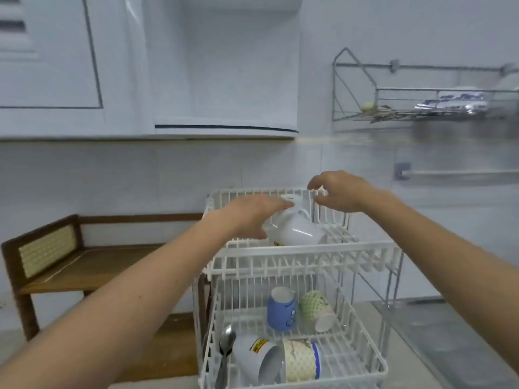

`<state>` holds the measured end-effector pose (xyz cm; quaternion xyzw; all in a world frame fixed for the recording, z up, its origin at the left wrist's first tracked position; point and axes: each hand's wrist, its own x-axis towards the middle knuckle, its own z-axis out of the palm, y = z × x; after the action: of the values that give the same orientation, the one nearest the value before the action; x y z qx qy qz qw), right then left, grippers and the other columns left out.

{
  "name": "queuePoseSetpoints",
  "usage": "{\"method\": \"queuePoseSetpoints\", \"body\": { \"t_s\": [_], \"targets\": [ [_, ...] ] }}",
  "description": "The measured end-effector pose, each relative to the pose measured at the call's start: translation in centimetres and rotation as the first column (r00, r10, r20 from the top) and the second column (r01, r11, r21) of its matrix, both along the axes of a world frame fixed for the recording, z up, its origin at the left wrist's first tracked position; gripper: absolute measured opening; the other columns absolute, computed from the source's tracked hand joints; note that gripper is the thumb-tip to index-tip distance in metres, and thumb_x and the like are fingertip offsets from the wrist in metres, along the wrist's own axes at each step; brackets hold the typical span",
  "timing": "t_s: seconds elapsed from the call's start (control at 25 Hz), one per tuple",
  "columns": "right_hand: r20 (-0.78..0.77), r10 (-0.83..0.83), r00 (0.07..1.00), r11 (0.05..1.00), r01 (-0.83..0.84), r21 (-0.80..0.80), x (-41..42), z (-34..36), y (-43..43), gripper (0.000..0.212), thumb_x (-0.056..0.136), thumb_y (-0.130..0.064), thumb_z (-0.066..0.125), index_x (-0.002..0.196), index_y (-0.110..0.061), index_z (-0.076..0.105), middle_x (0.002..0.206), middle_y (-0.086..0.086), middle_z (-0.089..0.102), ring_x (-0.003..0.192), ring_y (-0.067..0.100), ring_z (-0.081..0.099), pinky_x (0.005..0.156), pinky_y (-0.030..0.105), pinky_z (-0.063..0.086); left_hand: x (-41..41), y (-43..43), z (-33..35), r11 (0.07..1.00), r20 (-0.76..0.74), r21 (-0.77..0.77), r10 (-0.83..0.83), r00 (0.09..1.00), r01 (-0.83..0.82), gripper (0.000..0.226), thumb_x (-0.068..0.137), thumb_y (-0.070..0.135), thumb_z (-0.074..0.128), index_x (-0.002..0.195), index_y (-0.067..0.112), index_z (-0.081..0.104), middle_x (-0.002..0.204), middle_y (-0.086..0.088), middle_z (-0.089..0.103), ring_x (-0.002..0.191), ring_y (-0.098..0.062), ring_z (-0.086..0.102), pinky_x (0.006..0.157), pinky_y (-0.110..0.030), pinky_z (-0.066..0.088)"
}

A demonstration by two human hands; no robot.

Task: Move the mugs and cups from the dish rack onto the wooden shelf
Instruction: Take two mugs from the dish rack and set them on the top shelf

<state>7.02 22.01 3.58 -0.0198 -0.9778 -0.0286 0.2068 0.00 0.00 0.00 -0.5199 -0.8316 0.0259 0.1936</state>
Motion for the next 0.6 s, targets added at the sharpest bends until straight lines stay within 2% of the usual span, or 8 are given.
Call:
{"method": "queuePoseSetpoints", "body": {
  "t_s": [0.08, 0.16, 0.28, 0.36, 0.48, 0.6],
  "targets": [
    [0.102, 0.018, 0.995, 0.998, -0.023, 0.054, -2.3, 0.7, 1.0, 0.042, 0.090, -0.030, 0.057, 0.131, -0.024, 0.051, 0.131, 0.004, 0.056, 0.115, 0.024, 0.052, 0.096, 0.040, 0.044, -0.9, 1.6, -0.1, 0.992, -0.065, -0.126, 0.014, 0.998, -0.022, 0.092, 0.072, 0.026, 0.078, 0.146, 0.032, 0.023, 0.152, 0.006, 0.034, 0.136, -0.019, 0.034, 0.107, -0.046, 0.037],
    [0.188, 0.094, 0.978, 0.995, -0.097, 0.006, -5.0, 0.9, 1.4, 0.052, 0.088, -0.032, 0.062, 0.136, -0.024, 0.045, 0.135, 0.006, 0.052, 0.116, 0.024, 0.053, 0.098, 0.036, 0.042, -1.8, 2.6, -0.7, 0.987, -0.059, -0.162, 0.012, 0.998, -0.021, 0.094, 0.067, 0.031, 0.082, 0.143, 0.031, 0.028, 0.147, 0.005, 0.039, 0.131, -0.020, 0.040, 0.102, -0.048, 0.042],
    [0.319, 0.248, 0.915, 0.968, -0.223, -0.113, -9.1, 0.6, 1.5, 0.068, 0.081, -0.030, 0.071, 0.140, -0.030, 0.039, 0.143, 0.003, 0.043, 0.123, 0.023, 0.049, 0.102, 0.034, 0.039, -3.3, 3.2, -1.1, 0.997, 0.033, -0.075, -0.031, 0.999, 0.033, 0.090, 0.060, 0.040, 0.083, 0.134, 0.030, 0.033, 0.137, 0.005, 0.048, 0.120, -0.018, 0.048, 0.095, -0.045, 0.047],
    [0.443, 0.261, 0.858, 0.963, -0.261, -0.061, -10.8, 0.3, 1.2, 0.072, 0.075, -0.027, 0.076, 0.138, -0.032, 0.041, 0.143, 0.000, 0.042, 0.126, 0.023, 0.047, 0.104, 0.035, 0.038, -3.6, 2.9, -1.4, 0.998, 0.135, -0.028, -0.046, 0.990, 0.050, 0.088, 0.057, 0.041, 0.083, 0.129, 0.031, 0.033, 0.130, 0.004, 0.051, 0.113, -0.018, 0.051, 0.091, -0.043, 0.049],
    [0.568, 0.120, 0.814, 0.917, -0.310, 0.251, -13.1, -0.6, 0.1, 0.079, 0.063, -0.020, 0.085, 0.131, -0.028, 0.045, 0.128, 0.002, 0.053, 0.115, 0.027, 0.054, 0.097, 0.042, 0.046, -4.1, 2.2, -1.9, 0.997, 0.305, 0.061, -0.065, 0.950, 0.049, 0.085, 0.057, 0.037, 0.085, 0.127, 0.029, 0.036, 0.124, 0.006, 0.050, 0.109, -0.014, 0.050, 0.090, -0.038, 0.049],
    [0.516, -0.135, 0.846, 0.754, -0.250, 0.608, -14.5, -1.5, -1.0, 0.082, 0.059, -0.019, 0.087, 0.128, -0.020, 0.043, 0.122, 0.003, 0.054, 0.106, 0.027, 0.059, 0.084, 0.039, 0.052, -4.6, 1.3, -2.6, 0.989, 0.415, 0.145, -0.065, 0.908, 0.005, 0.081, 0.058, 0.034, 0.086, 0.124, 0.030, 0.039, 0.118, 0.011, 0.044, 0.105, -0.005, 0.046, 0.090, -0.025, 0.045]
  ]
}}
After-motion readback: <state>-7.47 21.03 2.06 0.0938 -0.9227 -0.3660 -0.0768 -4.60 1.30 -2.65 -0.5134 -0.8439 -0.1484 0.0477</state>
